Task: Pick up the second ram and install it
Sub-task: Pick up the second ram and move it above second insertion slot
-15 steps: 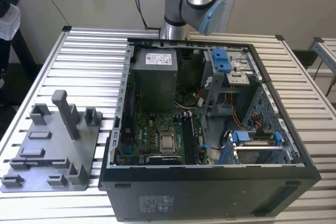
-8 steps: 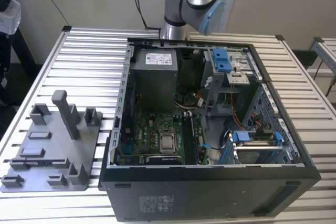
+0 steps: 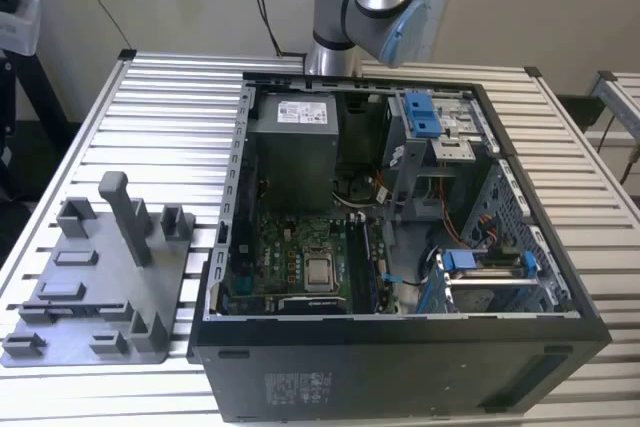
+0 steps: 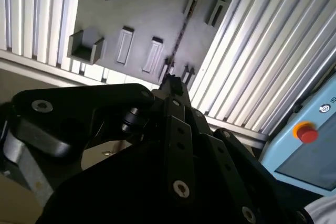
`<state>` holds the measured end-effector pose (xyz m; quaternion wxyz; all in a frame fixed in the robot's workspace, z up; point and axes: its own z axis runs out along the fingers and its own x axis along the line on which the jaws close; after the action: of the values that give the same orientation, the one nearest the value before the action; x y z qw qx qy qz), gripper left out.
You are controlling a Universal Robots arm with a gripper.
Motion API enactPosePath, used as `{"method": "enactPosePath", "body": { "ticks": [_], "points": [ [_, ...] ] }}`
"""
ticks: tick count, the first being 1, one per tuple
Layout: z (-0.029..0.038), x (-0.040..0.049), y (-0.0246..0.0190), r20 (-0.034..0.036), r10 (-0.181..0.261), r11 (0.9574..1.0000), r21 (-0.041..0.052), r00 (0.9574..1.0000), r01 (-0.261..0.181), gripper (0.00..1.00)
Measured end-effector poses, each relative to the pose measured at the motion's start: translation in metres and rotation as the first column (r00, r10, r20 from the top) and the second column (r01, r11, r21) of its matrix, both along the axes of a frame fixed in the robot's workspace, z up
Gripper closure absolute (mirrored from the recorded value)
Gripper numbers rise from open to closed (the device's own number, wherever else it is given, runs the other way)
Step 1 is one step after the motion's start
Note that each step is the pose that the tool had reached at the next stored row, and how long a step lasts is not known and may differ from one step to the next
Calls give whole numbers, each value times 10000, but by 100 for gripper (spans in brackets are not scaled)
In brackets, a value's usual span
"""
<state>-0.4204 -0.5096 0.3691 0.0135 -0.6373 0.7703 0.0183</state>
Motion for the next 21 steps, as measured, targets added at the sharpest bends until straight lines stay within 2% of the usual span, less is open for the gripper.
{"method": "enactPosePath", "body": {
  "ticks": [6,12,15,17,18,21],
  "points": [
    [0,0,0,0,841,9965,0,9965,-841,89],
    [0,0,0,0,884,9961,0,9961,-884,88],
    [0,0,0,0,885,9961,0,9961,-885,70],
    [0,0,0,0,885,9961,0,9961,-885,70],
    [0,0,0,0,887,9961,0,9961,-887,64],
    [-6,1,1,10,901,9959,8,9959,-901,64]
  ]
}}
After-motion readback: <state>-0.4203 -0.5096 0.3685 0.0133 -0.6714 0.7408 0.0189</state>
